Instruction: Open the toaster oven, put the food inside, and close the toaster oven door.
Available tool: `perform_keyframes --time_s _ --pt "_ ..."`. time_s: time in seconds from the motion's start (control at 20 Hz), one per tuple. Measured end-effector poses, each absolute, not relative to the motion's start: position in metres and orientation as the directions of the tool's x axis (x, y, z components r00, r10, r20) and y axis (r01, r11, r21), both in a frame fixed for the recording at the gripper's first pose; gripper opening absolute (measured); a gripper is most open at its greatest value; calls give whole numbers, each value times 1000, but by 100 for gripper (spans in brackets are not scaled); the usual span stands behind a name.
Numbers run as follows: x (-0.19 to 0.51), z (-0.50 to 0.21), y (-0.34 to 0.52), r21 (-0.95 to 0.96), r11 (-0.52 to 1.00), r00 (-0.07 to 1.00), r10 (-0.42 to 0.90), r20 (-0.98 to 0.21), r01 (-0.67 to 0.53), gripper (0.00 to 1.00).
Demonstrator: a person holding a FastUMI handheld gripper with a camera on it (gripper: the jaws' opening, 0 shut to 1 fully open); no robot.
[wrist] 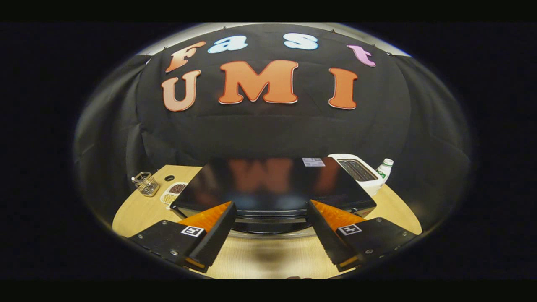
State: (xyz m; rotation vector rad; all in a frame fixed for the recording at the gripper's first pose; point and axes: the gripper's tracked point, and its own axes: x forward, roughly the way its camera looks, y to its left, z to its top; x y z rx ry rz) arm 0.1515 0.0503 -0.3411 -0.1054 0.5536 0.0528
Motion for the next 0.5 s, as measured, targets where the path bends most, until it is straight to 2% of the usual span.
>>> perform_keyframes --time_s 0.5 --pt "142 -349 48 -67 996 844 13 -536 -59 100"
